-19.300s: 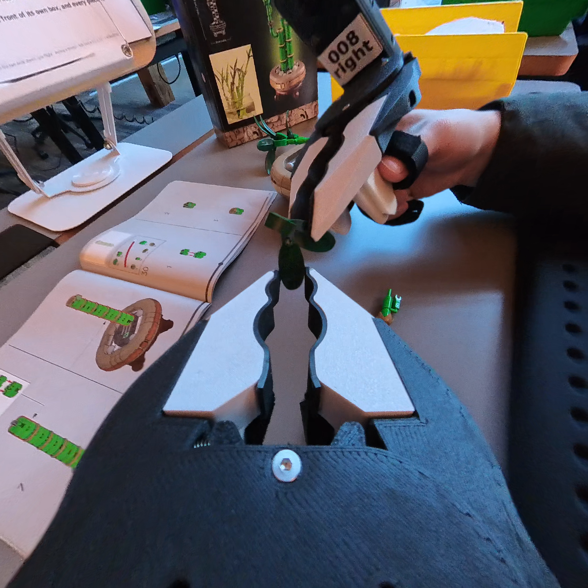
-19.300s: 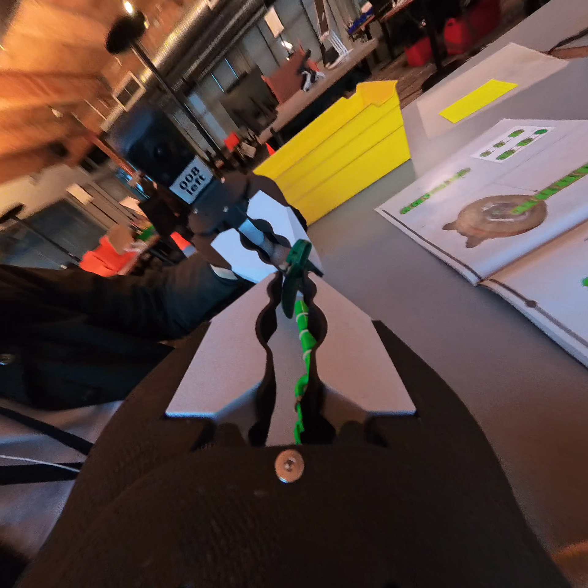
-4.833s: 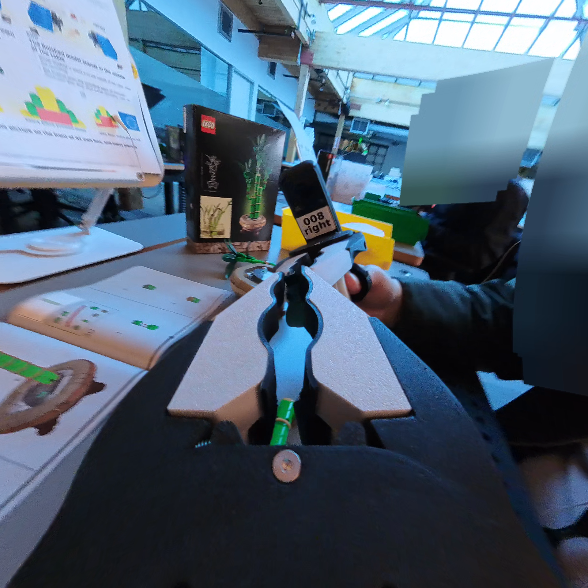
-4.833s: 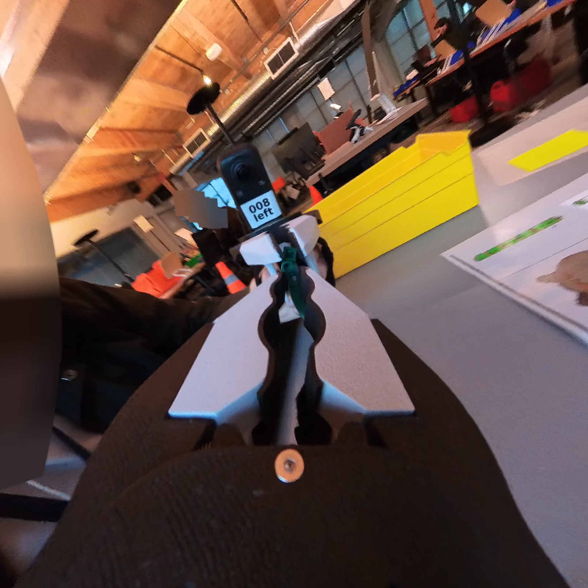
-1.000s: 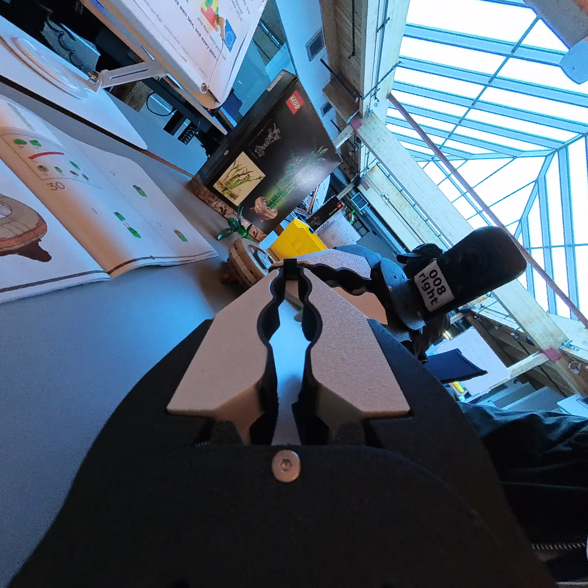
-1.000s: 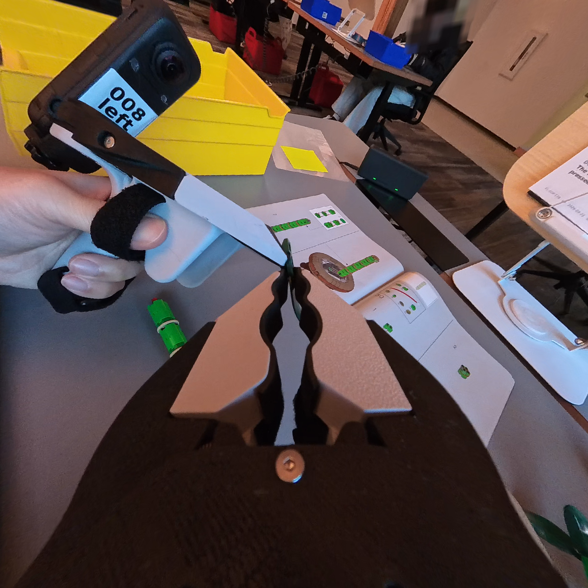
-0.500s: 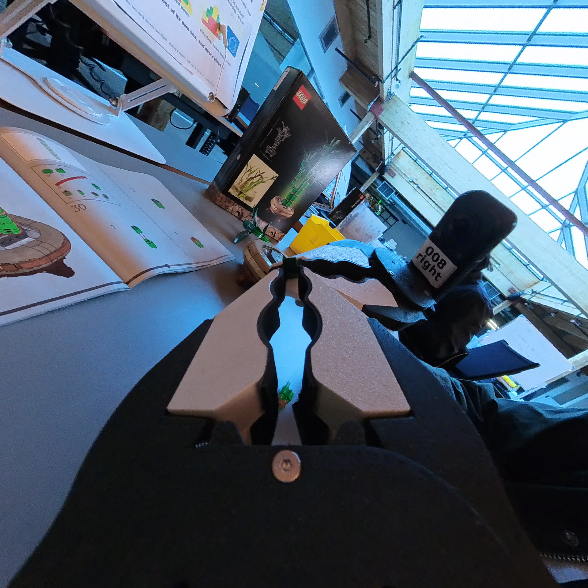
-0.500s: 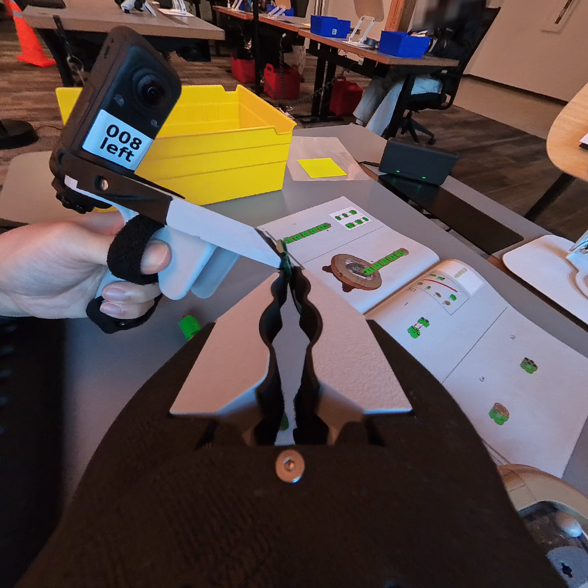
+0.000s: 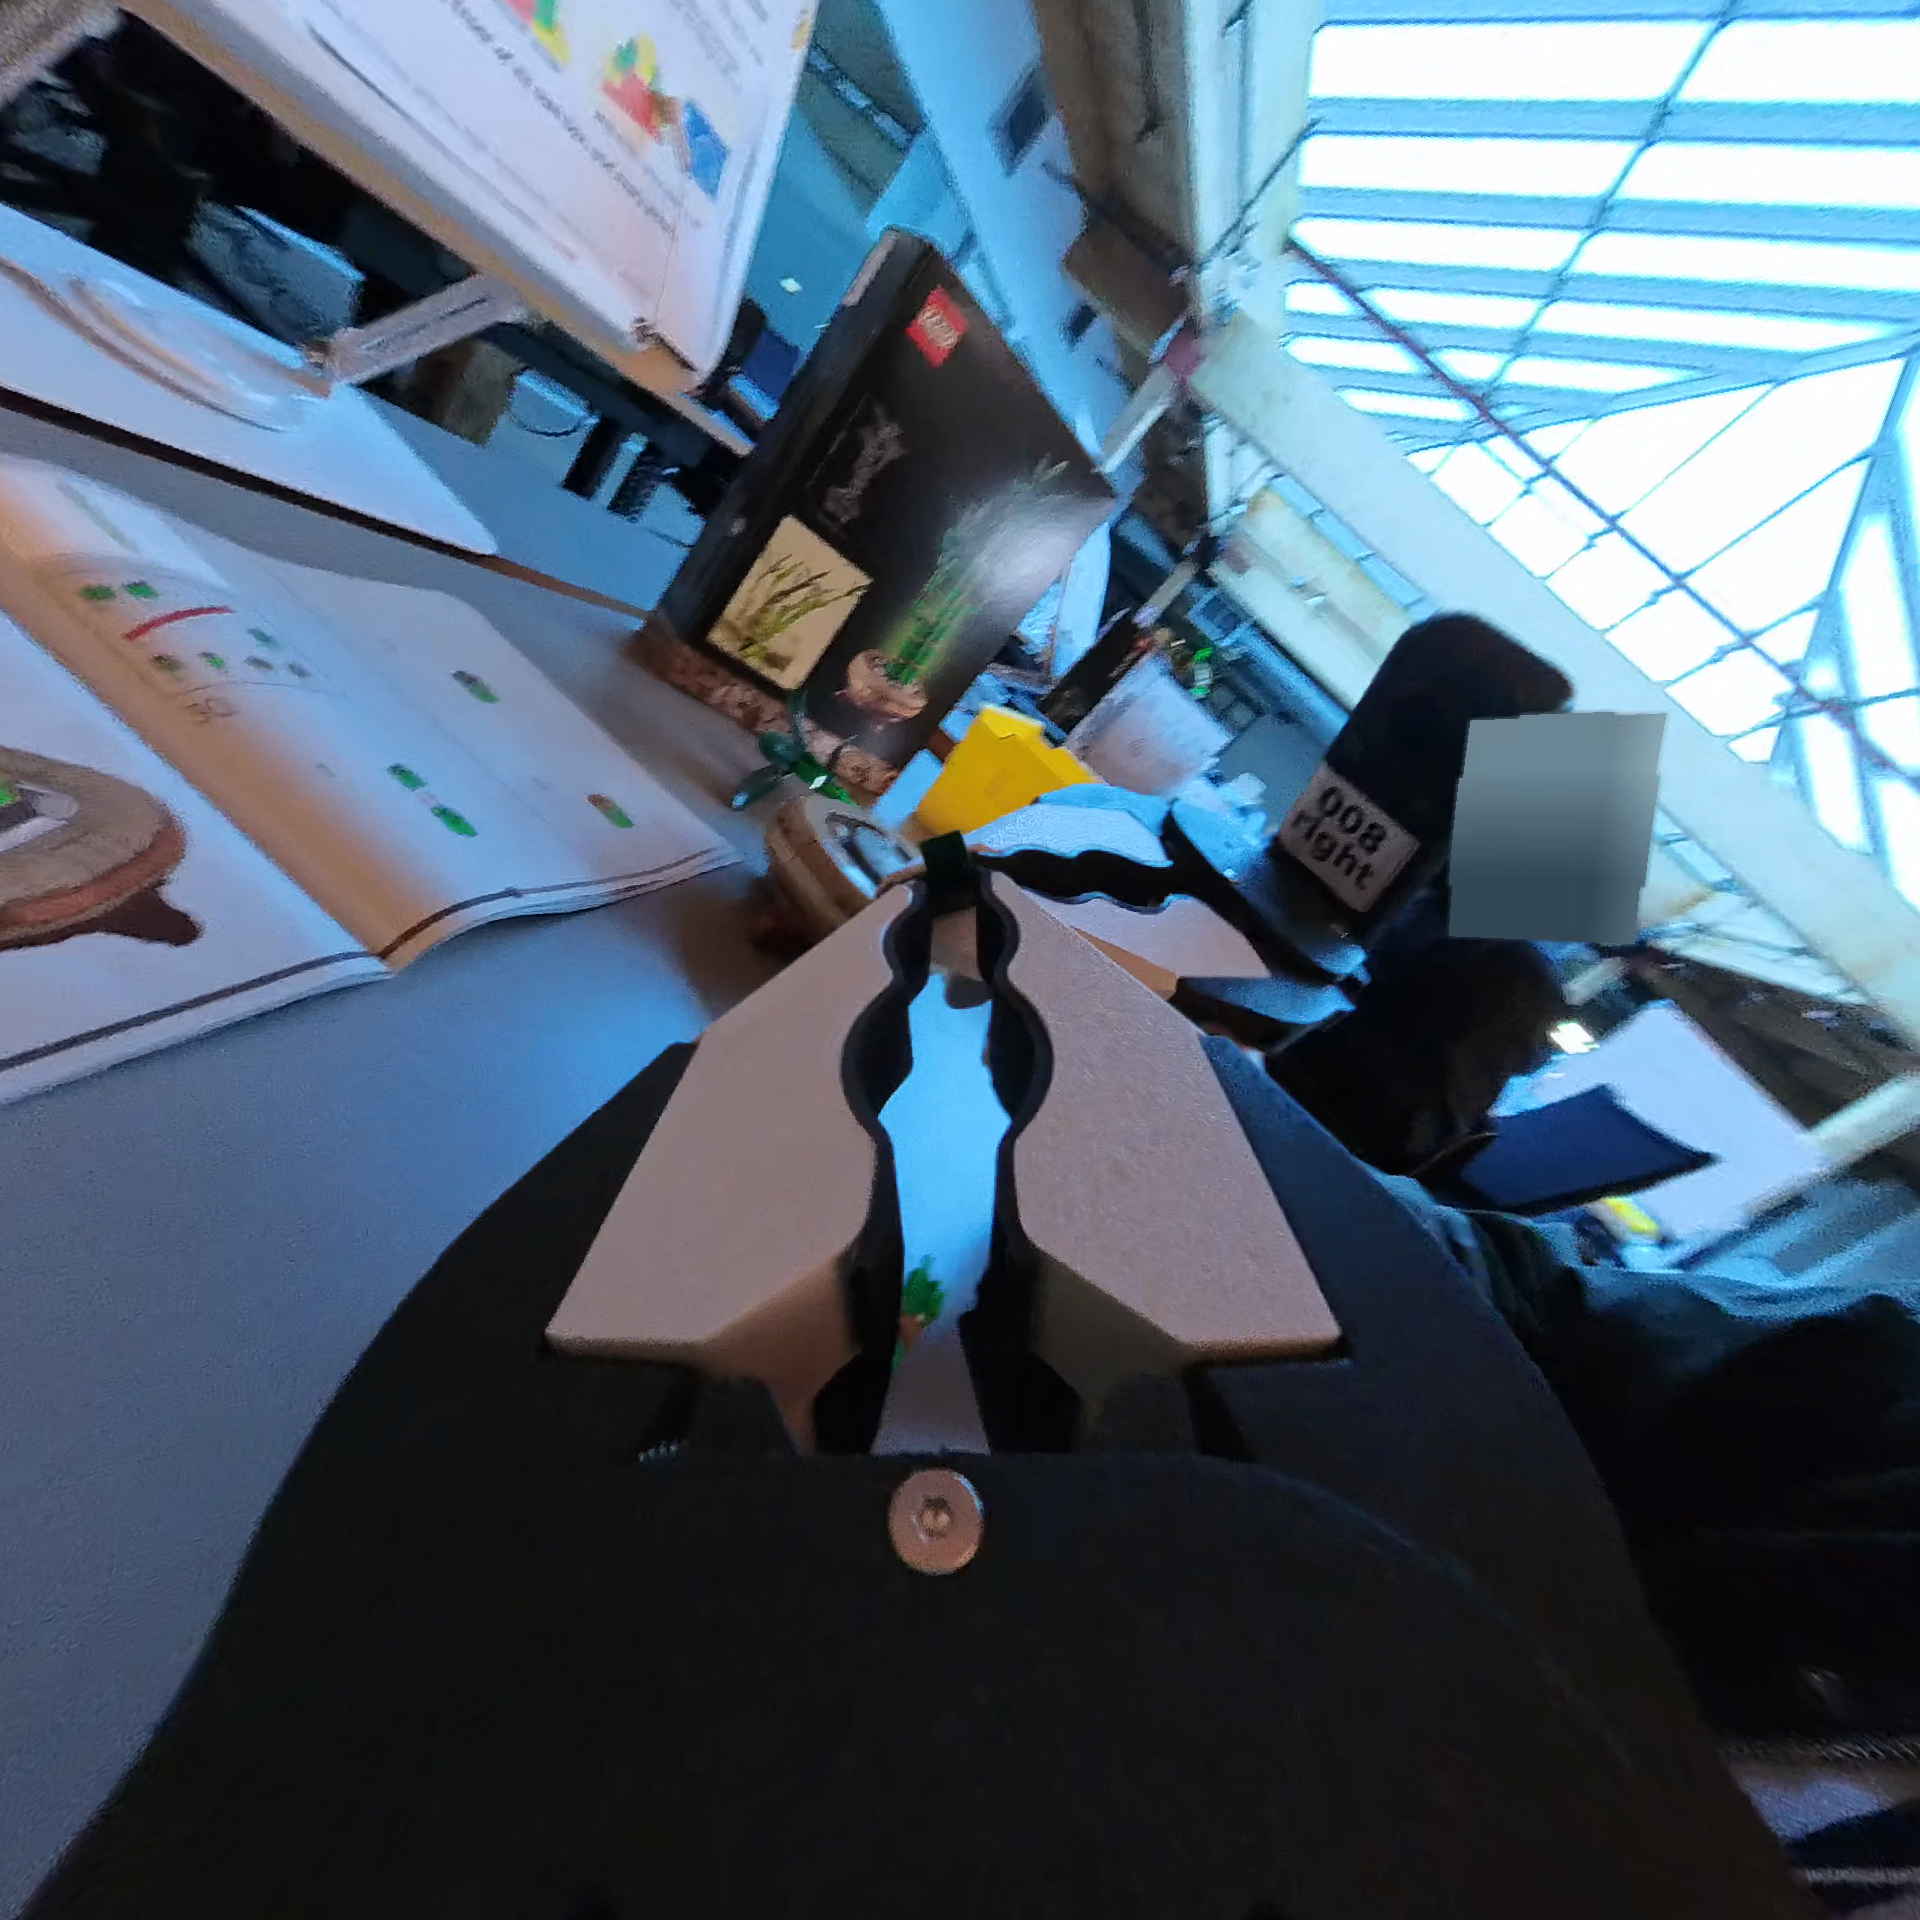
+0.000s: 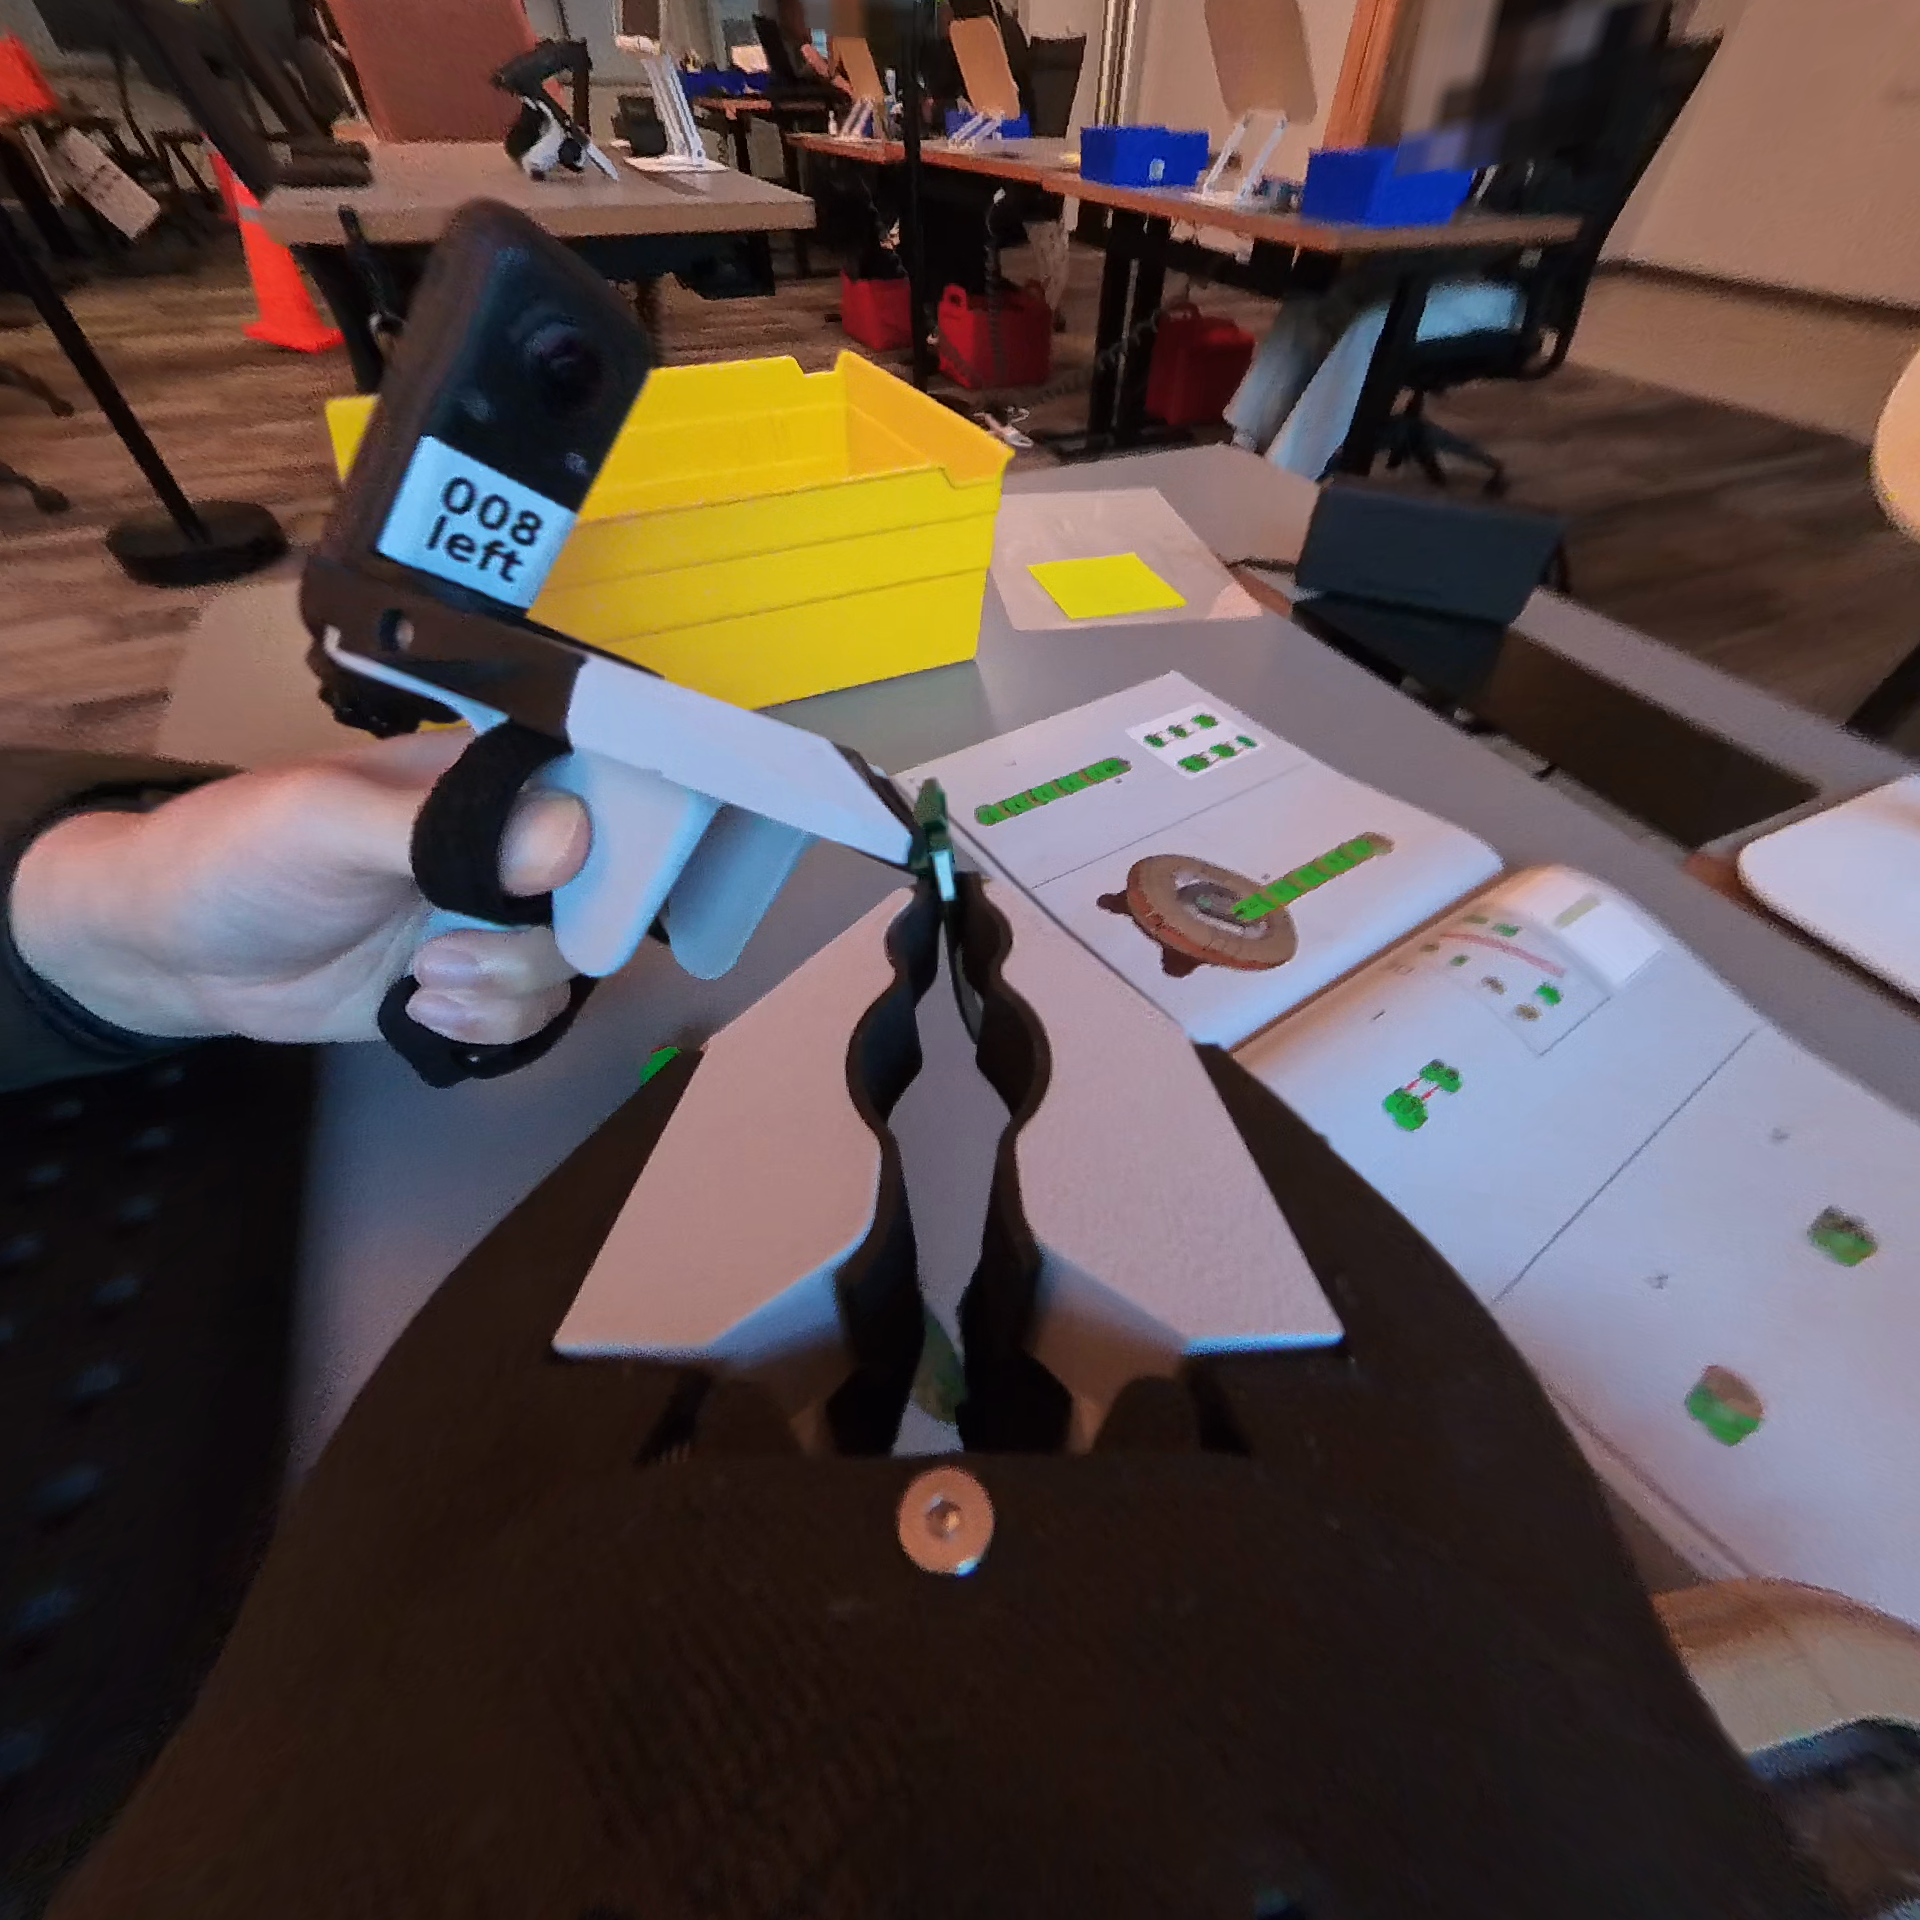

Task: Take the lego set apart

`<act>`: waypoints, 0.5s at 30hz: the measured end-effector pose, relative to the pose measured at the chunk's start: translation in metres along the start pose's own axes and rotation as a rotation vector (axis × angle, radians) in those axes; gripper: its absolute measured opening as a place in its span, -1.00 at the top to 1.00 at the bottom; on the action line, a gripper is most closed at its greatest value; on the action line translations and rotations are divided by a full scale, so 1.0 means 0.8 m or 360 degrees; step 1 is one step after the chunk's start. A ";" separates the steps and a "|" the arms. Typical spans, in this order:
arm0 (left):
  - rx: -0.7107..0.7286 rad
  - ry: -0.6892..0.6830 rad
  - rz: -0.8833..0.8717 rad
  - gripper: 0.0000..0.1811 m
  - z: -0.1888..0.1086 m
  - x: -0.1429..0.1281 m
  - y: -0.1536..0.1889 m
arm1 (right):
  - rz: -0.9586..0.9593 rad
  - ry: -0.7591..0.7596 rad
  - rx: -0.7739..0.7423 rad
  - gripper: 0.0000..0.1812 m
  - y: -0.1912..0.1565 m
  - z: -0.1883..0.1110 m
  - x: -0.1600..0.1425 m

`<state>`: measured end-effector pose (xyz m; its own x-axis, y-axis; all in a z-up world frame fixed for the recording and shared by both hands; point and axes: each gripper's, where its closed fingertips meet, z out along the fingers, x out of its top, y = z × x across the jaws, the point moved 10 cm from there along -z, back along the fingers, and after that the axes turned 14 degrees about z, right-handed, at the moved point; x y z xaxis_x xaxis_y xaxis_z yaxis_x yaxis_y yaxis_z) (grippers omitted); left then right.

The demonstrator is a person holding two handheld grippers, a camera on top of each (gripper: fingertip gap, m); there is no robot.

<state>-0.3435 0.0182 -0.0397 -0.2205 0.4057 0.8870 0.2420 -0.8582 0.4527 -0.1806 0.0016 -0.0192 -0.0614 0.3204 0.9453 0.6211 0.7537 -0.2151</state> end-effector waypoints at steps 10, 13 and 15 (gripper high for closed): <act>0.0016 0.0106 0.0013 0.77 -0.001 -0.002 -0.004 | -0.0150 0.0040 -0.0151 0.97 -0.004 -0.005 0.001; -0.0006 0.0071 0.0010 0.80 0.006 -0.006 -0.003 | -0.0220 0.0029 -0.0188 0.98 -0.006 -0.004 0.001; -0.0008 0.0081 -0.0031 0.83 0.006 -0.007 -0.006 | -0.0282 0.0017 -0.0219 0.97 -0.009 -0.002 0.001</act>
<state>-0.3393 0.0215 -0.0466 -0.2726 0.4058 0.8723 0.2326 -0.8520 0.4691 -0.1837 -0.0047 -0.0168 -0.1716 0.1834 0.9680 0.7021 0.7120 -0.0105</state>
